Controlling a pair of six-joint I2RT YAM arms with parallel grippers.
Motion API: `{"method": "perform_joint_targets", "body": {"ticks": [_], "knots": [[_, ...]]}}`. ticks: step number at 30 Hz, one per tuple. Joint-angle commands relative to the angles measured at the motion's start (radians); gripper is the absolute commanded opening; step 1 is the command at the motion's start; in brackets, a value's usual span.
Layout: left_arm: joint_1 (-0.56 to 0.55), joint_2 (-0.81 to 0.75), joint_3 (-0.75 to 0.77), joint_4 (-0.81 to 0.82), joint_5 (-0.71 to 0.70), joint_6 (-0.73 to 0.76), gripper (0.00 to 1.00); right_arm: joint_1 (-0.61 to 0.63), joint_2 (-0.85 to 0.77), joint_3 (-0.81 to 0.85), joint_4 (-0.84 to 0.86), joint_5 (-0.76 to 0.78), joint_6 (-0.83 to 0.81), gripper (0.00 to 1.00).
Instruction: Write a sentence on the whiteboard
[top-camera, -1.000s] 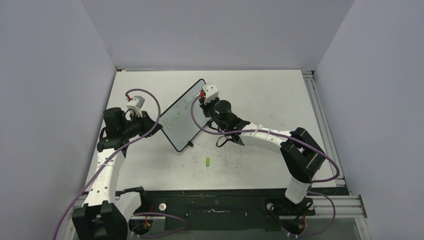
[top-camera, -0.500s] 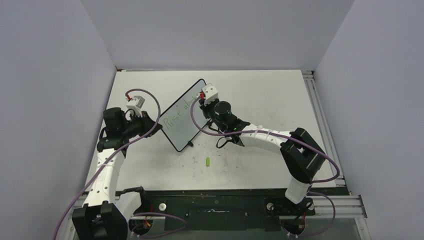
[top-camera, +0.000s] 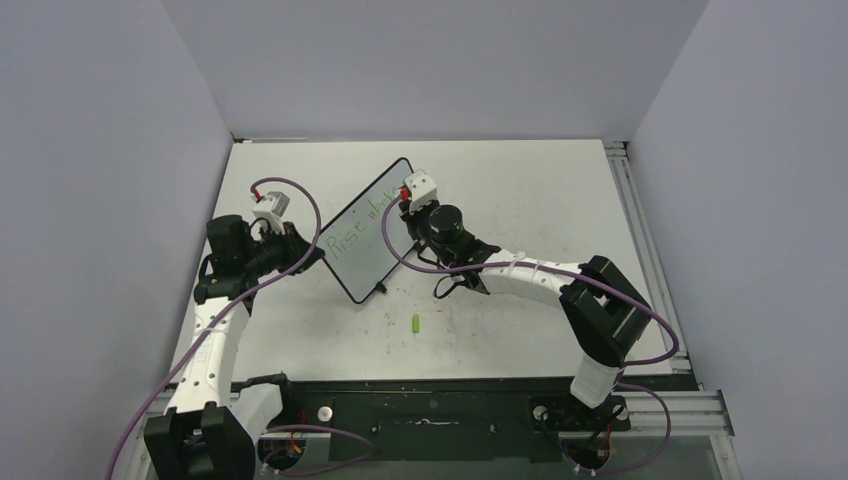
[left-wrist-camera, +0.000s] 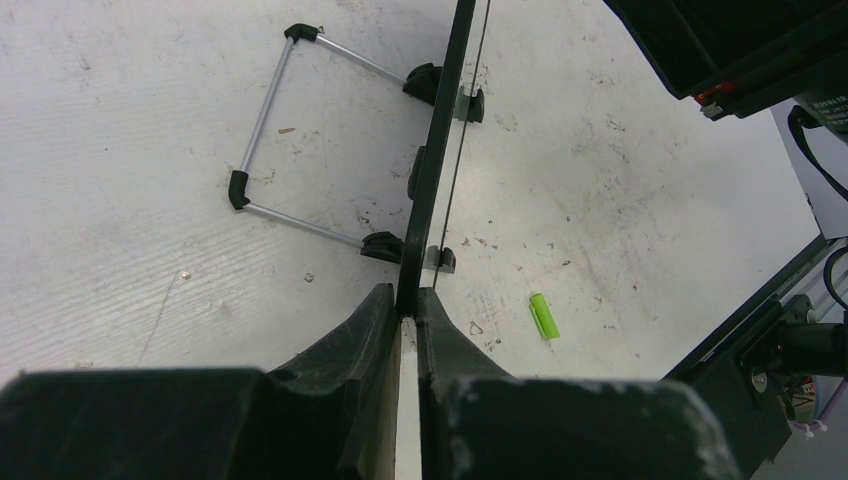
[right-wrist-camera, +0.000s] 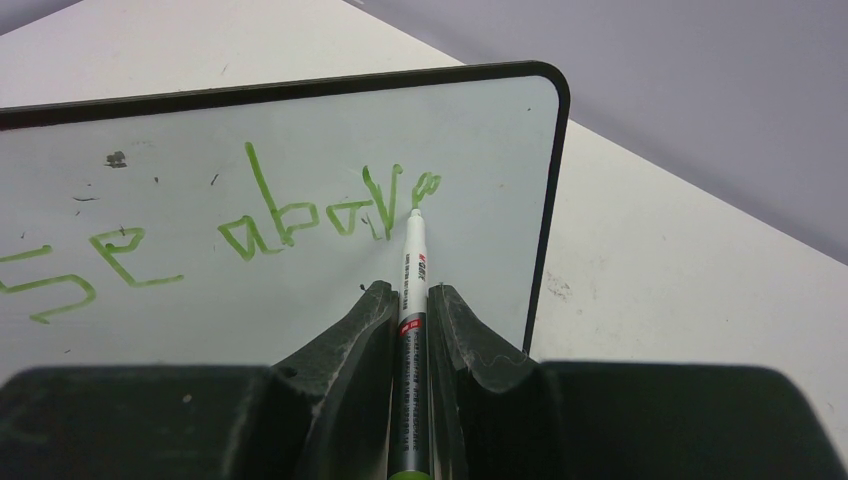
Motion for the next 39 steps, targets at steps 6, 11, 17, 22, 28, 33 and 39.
{"method": "perform_joint_targets", "body": {"ticks": [6, 11, 17, 22, 28, 33, 39], "knots": [[0.003, -0.023, 0.045, 0.035, 0.019, -0.003, 0.00, 0.001, -0.025, 0.016, 0.040, 0.027, 0.002, 0.05], [0.003, -0.023, 0.044, 0.035, 0.020, -0.003, 0.00, -0.006, -0.018, 0.025, 0.043, 0.036, 0.005, 0.05], [0.003, -0.023, 0.044, 0.035, 0.020, -0.003, 0.00, -0.012, -0.008, 0.033, 0.046, 0.040, 0.007, 0.05], [0.003, -0.024, 0.042, 0.035, 0.019, -0.003, 0.00, -0.018, 0.002, 0.045, 0.047, 0.045, 0.008, 0.05], [0.003, -0.024, 0.044, 0.035, 0.020, -0.003, 0.00, -0.026, 0.015, 0.057, 0.051, 0.049, 0.009, 0.05], [0.003, -0.024, 0.043, 0.035, 0.021, -0.003, 0.00, -0.032, 0.026, 0.064, 0.055, 0.049, 0.008, 0.05], [0.002, -0.024, 0.042, 0.035, 0.019, -0.003, 0.00, -0.036, 0.030, 0.068, 0.057, 0.042, 0.008, 0.05]]}}
